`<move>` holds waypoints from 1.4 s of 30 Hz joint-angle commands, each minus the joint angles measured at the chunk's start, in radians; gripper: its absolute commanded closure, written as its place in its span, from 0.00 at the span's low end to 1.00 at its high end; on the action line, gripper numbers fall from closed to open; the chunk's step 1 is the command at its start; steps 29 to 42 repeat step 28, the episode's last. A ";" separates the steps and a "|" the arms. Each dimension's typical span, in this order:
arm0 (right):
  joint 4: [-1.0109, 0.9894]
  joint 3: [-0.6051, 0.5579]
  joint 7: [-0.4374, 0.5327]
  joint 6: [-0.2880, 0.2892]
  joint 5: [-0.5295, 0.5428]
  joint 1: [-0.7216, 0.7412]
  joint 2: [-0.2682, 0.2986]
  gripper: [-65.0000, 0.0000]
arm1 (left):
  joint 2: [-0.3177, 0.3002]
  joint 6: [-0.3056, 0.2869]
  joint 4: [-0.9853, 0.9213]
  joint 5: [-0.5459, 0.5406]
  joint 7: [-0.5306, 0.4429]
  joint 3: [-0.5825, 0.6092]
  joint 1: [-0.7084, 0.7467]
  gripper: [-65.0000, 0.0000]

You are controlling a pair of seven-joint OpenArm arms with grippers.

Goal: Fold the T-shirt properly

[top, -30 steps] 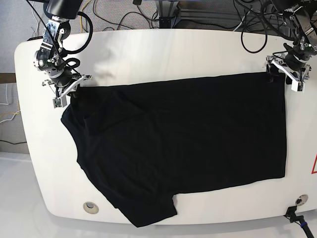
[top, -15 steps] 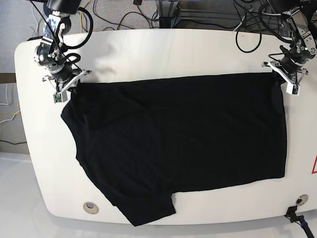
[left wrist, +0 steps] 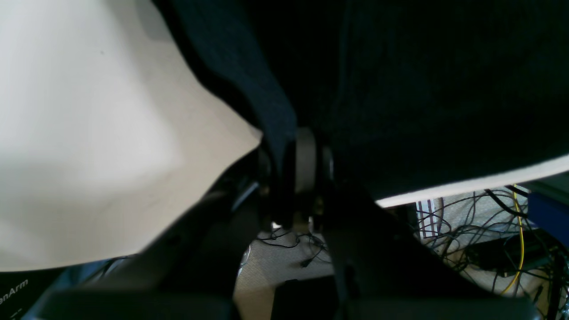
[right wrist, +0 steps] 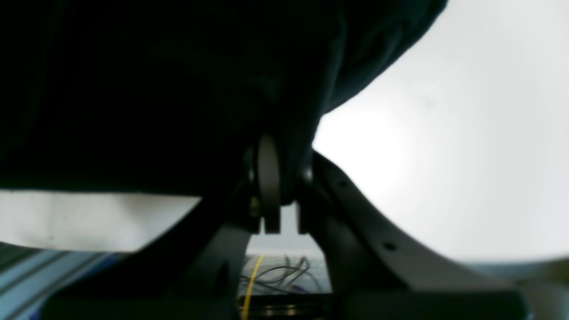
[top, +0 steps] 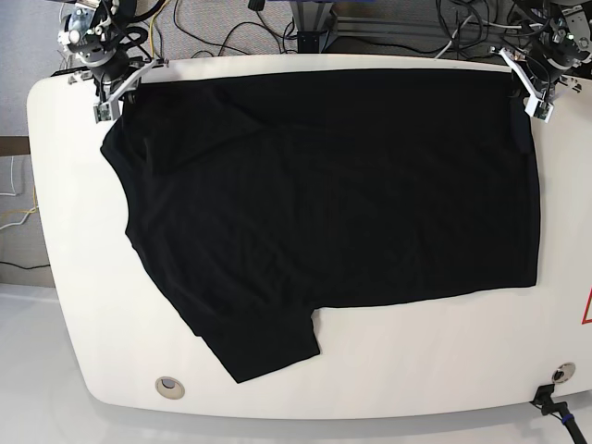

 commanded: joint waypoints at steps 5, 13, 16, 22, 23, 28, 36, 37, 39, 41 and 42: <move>0.027 0.025 -0.030 -0.007 -0.025 -0.032 -0.040 1.00 | -0.011 0.006 0.018 -0.003 -0.008 -0.006 0.010 1.00; 0.048 0.033 -0.048 -0.008 -0.025 -0.020 -0.031 0.65 | -0.012 0.006 0.018 0.000 -0.008 -0.005 -0.004 0.69; 0.114 0.033 -0.050 -0.010 -0.025 -0.023 -0.032 0.45 | -0.014 0.006 0.034 -0.001 -0.008 -0.008 -0.019 0.40; 0.180 0.033 -0.051 -0.013 -0.026 0.016 -0.032 0.34 | -0.014 0.006 0.136 -0.004 -0.008 -0.008 -0.044 0.34; 0.183 0.033 -0.051 -0.014 -0.029 0.020 -0.031 0.34 | -0.014 0.006 0.160 -0.001 -0.008 -0.009 -0.050 0.34; 0.195 0.051 -0.051 -0.008 -0.026 0.082 -0.017 0.34 | -0.030 0.006 0.212 -0.004 -0.008 -0.031 -0.127 0.34; 0.195 0.051 -0.051 -0.008 -0.026 0.082 -0.017 0.34 | -0.030 0.006 0.212 -0.004 -0.008 -0.031 -0.127 0.34; 0.195 0.051 -0.051 -0.008 -0.026 0.082 -0.017 0.34 | -0.030 0.006 0.212 -0.004 -0.008 -0.031 -0.127 0.34; 0.195 0.051 -0.051 -0.008 -0.026 0.082 -0.017 0.34 | -0.030 0.006 0.212 -0.004 -0.008 -0.031 -0.127 0.34; 0.195 0.051 -0.051 -0.008 -0.026 0.082 -0.017 0.34 | -0.030 0.006 0.212 -0.004 -0.008 -0.031 -0.127 0.34; 0.195 0.051 -0.051 -0.008 -0.026 0.082 -0.017 0.34 | -0.030 0.006 0.212 -0.004 -0.008 -0.031 -0.127 0.34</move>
